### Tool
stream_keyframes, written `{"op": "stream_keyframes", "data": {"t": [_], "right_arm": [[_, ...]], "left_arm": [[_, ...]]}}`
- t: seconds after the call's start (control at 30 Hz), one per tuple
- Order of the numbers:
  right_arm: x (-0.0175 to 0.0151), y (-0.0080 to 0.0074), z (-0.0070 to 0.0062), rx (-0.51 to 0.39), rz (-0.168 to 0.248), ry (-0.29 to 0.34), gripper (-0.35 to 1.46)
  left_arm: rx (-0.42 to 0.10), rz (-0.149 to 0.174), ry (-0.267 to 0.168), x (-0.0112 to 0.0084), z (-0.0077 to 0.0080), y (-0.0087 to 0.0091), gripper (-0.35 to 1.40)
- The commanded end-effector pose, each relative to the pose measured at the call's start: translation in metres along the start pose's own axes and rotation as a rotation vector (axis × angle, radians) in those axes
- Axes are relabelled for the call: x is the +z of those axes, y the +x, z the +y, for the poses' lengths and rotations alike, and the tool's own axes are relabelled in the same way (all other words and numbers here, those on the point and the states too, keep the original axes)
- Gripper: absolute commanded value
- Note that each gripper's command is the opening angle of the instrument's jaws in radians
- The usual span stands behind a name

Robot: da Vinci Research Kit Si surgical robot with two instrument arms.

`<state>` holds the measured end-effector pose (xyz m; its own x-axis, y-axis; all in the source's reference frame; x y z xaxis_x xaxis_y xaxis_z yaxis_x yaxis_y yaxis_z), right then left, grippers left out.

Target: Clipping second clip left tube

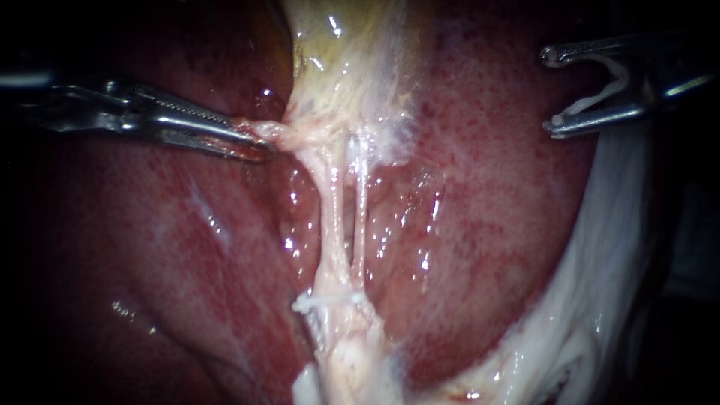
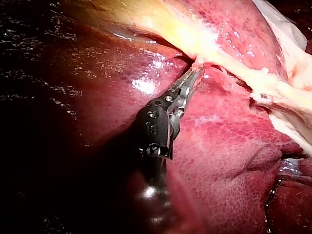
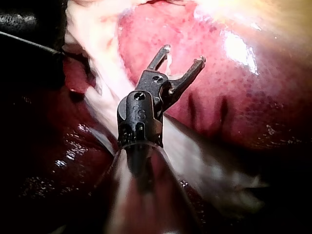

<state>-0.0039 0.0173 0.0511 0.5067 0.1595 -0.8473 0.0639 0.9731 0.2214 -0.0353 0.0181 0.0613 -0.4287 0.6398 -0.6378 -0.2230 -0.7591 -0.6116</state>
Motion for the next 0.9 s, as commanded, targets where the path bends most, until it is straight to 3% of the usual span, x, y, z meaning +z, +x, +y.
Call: {"op": "stream_keyframes", "data": {"t": [0.03,0.27,0.57,0.9], "right_arm": [[0.0,0.0,0.0,0.0,0.0,0.0,0.45],[0.0,0.0,0.0,-0.006,0.0,0.0,0.46],[0.0,0.0,-0.0001,-0.007,0.0,0.001,0.46],[0.0004,0.0002,-0.0005,-0.009,0.003,-0.002,0.46]], "left_arm": [[0.0,0.0,0.0,0.0,0.0,0.0,-0.35],[-0.005,0.016,0.001,-0.0018,-0.0002,0.0007,-0.35],[-0.035,0.061,0.02,-0.0082,-0.0004,0.0035,-0.35],[-0.048,0.076,0.026,-0.0093,0.0006,0.0044,-0.35]]}}
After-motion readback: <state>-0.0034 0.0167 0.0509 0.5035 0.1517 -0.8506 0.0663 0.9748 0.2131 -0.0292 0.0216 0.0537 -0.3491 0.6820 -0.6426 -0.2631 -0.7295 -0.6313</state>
